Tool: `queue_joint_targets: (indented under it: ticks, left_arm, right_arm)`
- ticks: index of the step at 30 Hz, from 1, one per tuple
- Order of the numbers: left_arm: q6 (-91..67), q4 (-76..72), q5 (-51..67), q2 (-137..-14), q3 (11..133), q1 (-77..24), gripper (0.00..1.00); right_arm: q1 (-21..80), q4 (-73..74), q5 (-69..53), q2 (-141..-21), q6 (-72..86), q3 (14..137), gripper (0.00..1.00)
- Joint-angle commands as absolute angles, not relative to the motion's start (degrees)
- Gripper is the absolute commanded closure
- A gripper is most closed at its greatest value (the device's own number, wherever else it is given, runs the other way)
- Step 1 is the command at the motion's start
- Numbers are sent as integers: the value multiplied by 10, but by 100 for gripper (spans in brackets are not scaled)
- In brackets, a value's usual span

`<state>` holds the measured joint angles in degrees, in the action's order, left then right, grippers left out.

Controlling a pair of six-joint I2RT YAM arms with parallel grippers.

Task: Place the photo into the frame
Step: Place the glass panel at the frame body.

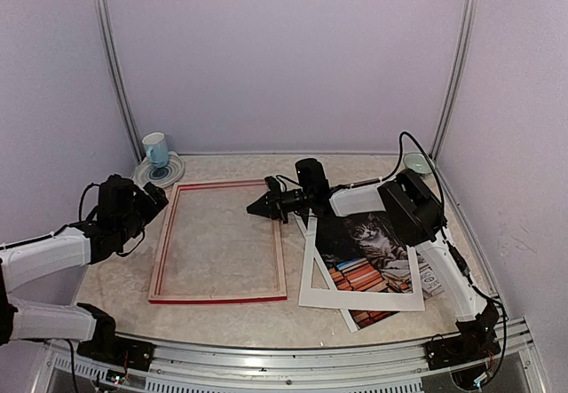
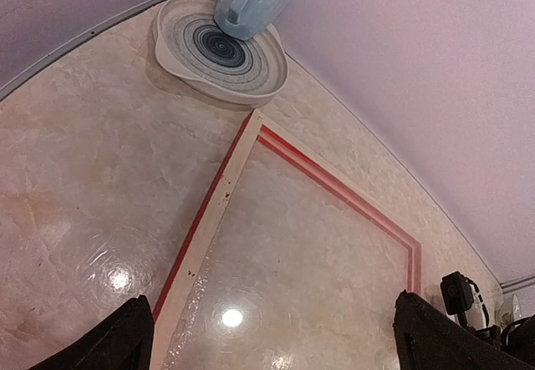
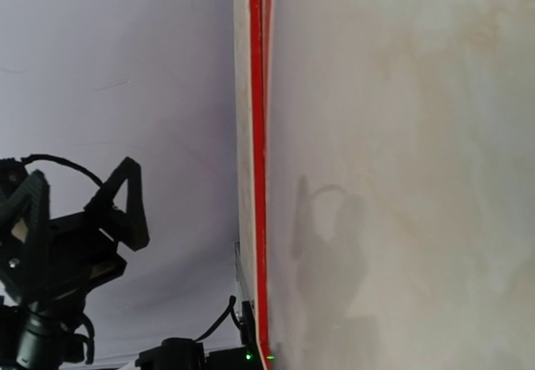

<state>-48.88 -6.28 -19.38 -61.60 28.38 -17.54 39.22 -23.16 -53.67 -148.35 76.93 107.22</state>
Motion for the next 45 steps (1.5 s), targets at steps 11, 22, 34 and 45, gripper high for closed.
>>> queue_joint_targets:
  ticks: [11, 22, 34, 45]
  left_arm:
    - [-501, -117, -170, -679, 256, -187, 1]
    - [-509, -142, -162, -718, 248, -199, 1]
    - [-518, -151, -160, -736, 247, -217, 1]
    - [-529, -159, -157, -732, 245, -214, 1]
  right_arm:
    - [396, -308, -545, -1509, 826, 1088, 100]
    - [400, -283, -536, -1511, 810, 1094, 96]
    - [408, -265, -533, -1517, 793, 1106, 83]
    - [409, -243, -533, -1508, 775, 1108, 57]
